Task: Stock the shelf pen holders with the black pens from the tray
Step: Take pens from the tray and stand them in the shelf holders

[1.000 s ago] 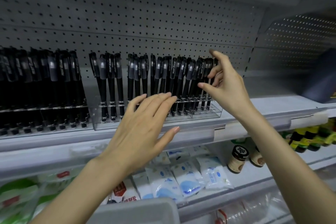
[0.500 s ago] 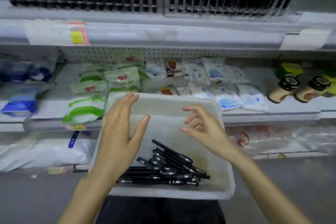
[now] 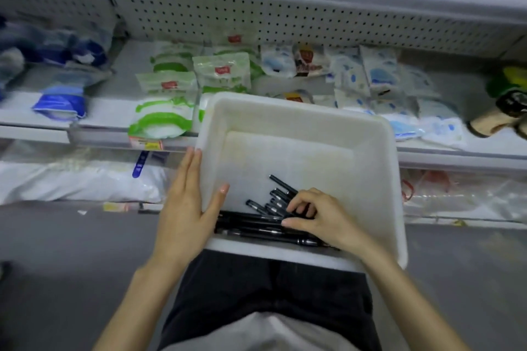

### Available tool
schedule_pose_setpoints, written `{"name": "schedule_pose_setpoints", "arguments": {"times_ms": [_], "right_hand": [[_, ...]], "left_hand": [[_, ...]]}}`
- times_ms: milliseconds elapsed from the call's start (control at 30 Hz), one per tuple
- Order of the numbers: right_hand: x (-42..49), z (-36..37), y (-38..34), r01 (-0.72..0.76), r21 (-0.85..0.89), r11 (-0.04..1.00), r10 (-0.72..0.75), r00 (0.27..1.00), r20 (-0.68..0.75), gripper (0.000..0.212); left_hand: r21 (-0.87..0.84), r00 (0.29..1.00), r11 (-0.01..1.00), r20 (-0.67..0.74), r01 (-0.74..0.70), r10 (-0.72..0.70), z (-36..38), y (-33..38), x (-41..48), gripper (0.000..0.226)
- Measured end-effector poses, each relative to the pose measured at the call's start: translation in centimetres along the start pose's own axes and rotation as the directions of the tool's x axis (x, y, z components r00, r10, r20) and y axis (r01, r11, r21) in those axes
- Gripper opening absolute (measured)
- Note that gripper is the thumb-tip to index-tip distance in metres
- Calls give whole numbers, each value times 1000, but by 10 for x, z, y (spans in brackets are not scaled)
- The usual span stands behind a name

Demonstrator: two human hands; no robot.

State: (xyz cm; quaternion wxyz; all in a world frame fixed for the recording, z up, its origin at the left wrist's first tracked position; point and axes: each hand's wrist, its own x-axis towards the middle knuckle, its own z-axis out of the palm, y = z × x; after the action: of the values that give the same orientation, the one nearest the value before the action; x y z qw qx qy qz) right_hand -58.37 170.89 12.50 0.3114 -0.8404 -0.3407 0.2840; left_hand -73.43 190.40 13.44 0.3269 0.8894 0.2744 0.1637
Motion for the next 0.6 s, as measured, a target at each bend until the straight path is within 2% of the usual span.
{"name": "schedule_pose_setpoints", "arguments": {"times_ms": [133,233,433,600], "right_hand": [[6,7,-2,-23,29,999,21,997,71,22],[9,18,-3,-22,-20,1000,24,995,93,26],[16,21,-7,-21,-138,990,38,991,125,26],[18,24,-9,41,-200,979,-9,987,158,27]], "left_hand": [[-19,1000,1000,10,-19,19,1,-4,-2,74],[-25,1000,1000,2,-19,19,3,-7,-4,69],[-21,1000,1000,-1,-4,4,4,-9,-3,76],[-24,1000,1000,2,-2,2,4,-9,-3,75]]}}
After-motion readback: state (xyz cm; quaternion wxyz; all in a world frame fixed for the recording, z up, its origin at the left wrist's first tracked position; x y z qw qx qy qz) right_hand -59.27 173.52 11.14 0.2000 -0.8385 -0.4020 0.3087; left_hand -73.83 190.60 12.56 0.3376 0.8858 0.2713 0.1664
